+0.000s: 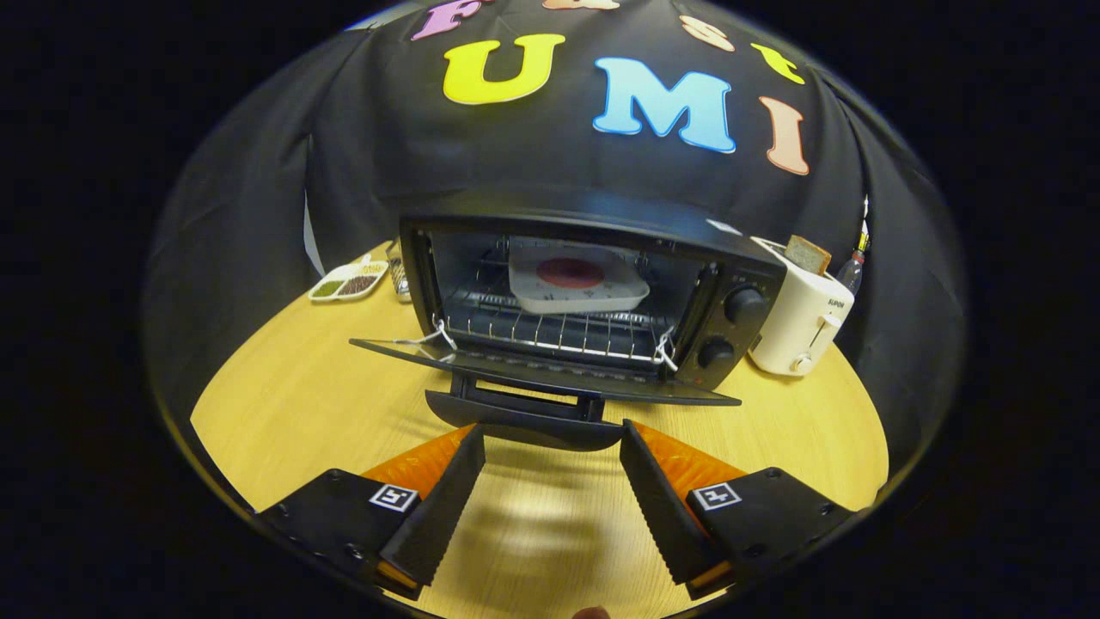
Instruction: Open the toaster oven, put the food inside, and close the toaster oven door.
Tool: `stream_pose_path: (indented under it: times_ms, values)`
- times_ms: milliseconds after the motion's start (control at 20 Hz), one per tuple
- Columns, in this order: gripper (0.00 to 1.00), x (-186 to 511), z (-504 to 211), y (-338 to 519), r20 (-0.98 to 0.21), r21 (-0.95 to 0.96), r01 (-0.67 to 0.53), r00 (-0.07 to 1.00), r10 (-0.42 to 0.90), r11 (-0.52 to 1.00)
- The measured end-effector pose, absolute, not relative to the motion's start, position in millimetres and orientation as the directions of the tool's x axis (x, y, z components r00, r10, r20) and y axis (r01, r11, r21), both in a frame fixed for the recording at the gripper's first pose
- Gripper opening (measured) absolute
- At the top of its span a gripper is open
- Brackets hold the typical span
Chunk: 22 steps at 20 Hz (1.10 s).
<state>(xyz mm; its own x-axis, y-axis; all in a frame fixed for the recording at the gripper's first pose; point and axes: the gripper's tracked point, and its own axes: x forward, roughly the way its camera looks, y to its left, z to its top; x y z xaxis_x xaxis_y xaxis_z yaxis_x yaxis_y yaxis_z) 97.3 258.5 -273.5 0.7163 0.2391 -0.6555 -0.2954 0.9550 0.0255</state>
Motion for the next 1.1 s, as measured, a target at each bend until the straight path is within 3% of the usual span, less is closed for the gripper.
stream_pose_path:
  times_ms: [200,550,1100]
  values:
    - [1.0,113.5,-258.9,258.1,-0.639,0.077,-0.248,0.732,0.239,0.966]
    - [1.0,134.7,-210.1,266.1,-0.523,0.09,-0.273,0.805,0.279,0.958]
    - [1.0,54.1,-100.7,188.7,-0.295,0.069,-0.3,0.905,0.307,0.951]
